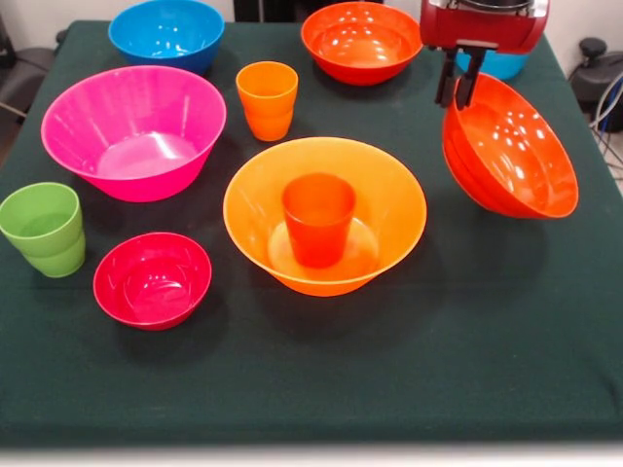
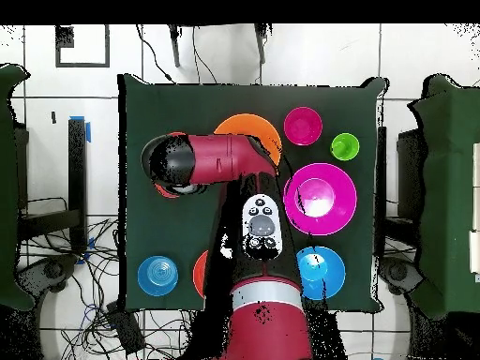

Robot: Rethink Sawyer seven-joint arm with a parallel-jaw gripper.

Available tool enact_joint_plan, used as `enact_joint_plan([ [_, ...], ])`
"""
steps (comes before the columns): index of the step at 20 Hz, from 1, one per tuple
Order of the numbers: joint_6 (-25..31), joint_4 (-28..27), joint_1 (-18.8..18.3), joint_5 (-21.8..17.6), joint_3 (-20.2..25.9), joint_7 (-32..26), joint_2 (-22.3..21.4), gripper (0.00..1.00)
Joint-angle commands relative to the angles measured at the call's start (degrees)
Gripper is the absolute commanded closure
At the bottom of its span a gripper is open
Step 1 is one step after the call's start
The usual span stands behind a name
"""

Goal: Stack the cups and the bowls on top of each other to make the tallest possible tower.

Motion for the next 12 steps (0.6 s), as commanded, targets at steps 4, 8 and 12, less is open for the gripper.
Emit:
enact_joint_plan([
  [4, 5.4, 1.3, -3.0, 1.2, 7.6, -4.5, -0.4, 1.0],
  [8, 5.9, 1.6, -4.0, 1.1, 8.3, -5.1, -0.8, 1.0],
  [12, 6.4, 1.7, -4.9, 0.9, 8.9, -5.7, -1.0, 1.0],
])
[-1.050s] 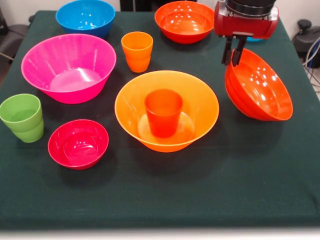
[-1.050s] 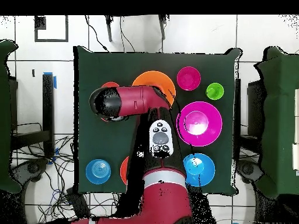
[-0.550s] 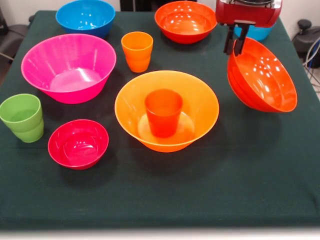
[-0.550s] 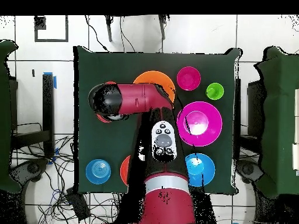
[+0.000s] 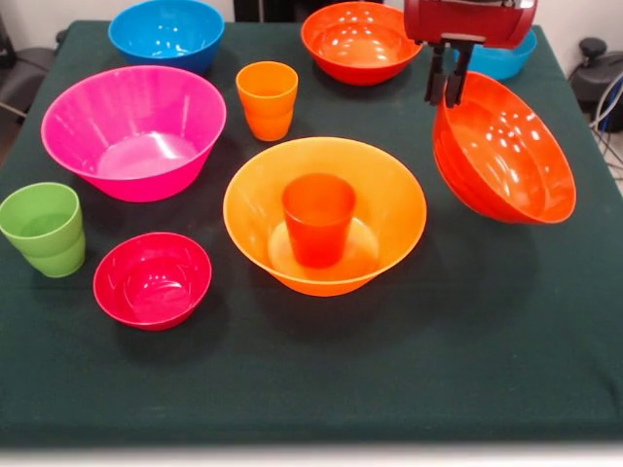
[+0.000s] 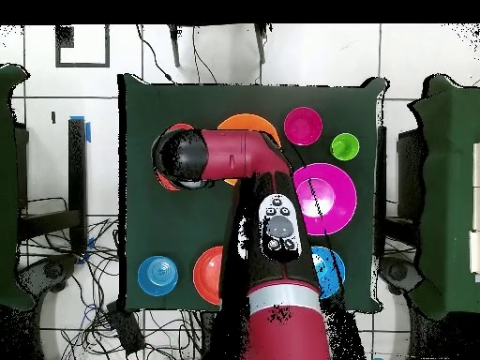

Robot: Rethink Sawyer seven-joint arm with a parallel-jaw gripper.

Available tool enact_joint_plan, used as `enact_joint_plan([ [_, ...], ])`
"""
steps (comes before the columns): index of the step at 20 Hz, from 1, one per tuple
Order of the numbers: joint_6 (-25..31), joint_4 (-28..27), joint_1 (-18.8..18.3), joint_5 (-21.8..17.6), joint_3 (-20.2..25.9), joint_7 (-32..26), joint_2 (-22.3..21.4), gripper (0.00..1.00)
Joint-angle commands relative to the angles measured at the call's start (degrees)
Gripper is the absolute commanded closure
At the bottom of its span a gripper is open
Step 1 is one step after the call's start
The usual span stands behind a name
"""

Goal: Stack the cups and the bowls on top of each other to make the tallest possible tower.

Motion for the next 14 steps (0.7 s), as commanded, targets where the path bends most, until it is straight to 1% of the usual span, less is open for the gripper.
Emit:
enact_joint_plan([
  [1, 6.5, 1.7, -2.0, 0.4, 7.2, -5.6, 0.1, 1.0],
  [7, 7.8, 1.8, -3.0, 0.3, 8.1, -5.6, -0.5, 1.0],
  [11, 7.3, 1.5, -3.8, -0.2, 8.8, -6.4, 0.4, 1.0],
  [14, 8.1, 0.9, -4.0, -0.5, 8.9, -6.4, 0.4, 1.0],
])
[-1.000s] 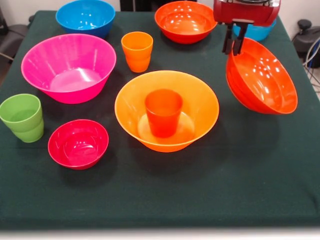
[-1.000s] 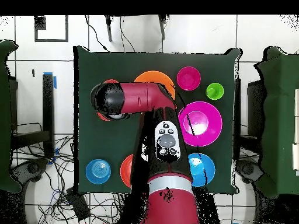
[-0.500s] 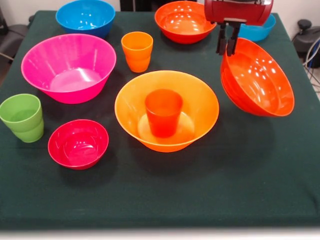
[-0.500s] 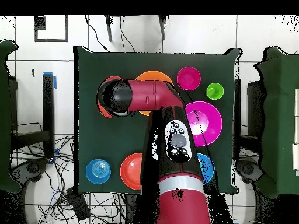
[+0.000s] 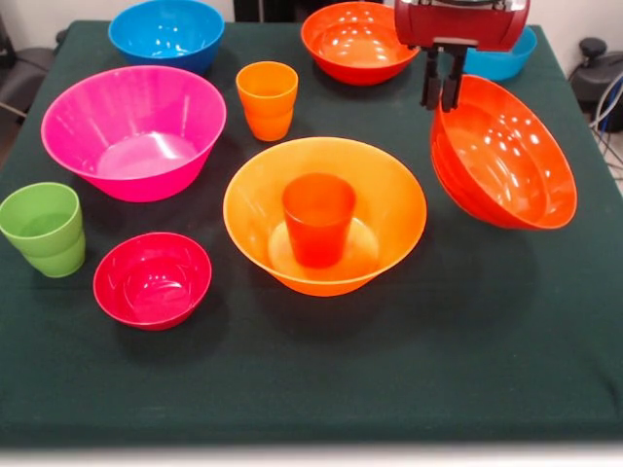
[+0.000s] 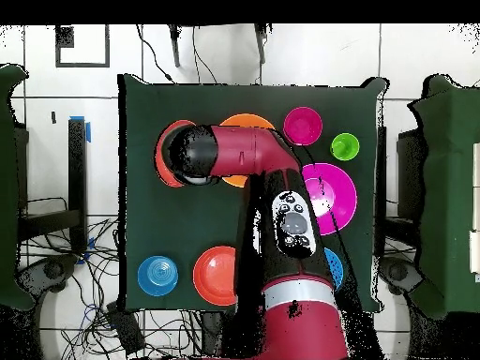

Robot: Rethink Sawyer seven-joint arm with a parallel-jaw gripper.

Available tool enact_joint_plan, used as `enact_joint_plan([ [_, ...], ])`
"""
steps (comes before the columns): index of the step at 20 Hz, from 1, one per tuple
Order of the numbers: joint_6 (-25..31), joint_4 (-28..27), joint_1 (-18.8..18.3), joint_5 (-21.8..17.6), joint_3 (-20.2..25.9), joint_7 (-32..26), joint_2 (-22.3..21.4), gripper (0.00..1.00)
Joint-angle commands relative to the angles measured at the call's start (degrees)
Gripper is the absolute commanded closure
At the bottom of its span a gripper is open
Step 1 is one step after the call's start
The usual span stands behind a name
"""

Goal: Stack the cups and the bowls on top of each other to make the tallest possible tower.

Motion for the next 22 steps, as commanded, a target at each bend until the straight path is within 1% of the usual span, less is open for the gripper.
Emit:
enact_joint_plan([
  [1, 8.0, 0.8, -1.5, -0.5, 6.4, -6.4, 0.4, 1.0],
  [5, 7.4, 2.2, -2.3, -0.4, 7.1, -6.6, -0.3, 1.0],
  [8, 6.4, 3.2, -3.7, -0.1, 8.4, -7.5, -0.2, 1.0],
  [22, 9.1, 3.3, -10.3, -0.5, 14.3, -10.7, -0.5, 1.0],
])
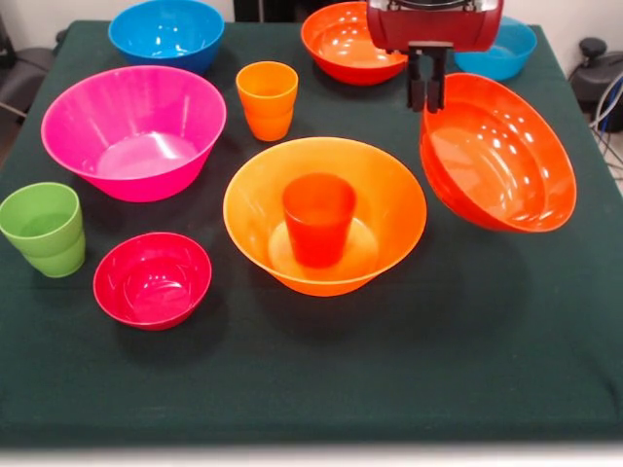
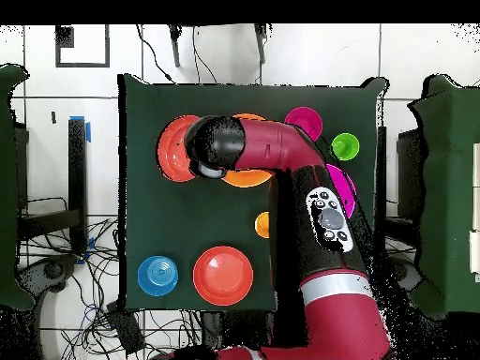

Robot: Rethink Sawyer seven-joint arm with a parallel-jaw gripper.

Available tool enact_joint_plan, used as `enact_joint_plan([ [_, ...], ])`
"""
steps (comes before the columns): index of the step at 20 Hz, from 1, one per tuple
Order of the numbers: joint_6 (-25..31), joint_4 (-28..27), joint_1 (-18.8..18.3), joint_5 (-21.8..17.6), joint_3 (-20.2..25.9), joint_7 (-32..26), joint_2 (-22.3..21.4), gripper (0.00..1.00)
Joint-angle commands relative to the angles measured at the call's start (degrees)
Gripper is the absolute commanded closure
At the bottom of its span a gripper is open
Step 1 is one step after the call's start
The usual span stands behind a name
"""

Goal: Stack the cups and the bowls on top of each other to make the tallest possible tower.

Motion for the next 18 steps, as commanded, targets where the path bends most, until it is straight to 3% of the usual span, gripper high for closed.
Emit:
enact_joint_plan([
  [1, 6.9, 2.6, -2.9, -0.6, 7.4, -10.6, -0.5, 1.0],
  [18, 12.7, 0.6, -5.3, -1.9, 10.4, -9.8, -1.7, 1.0],
])
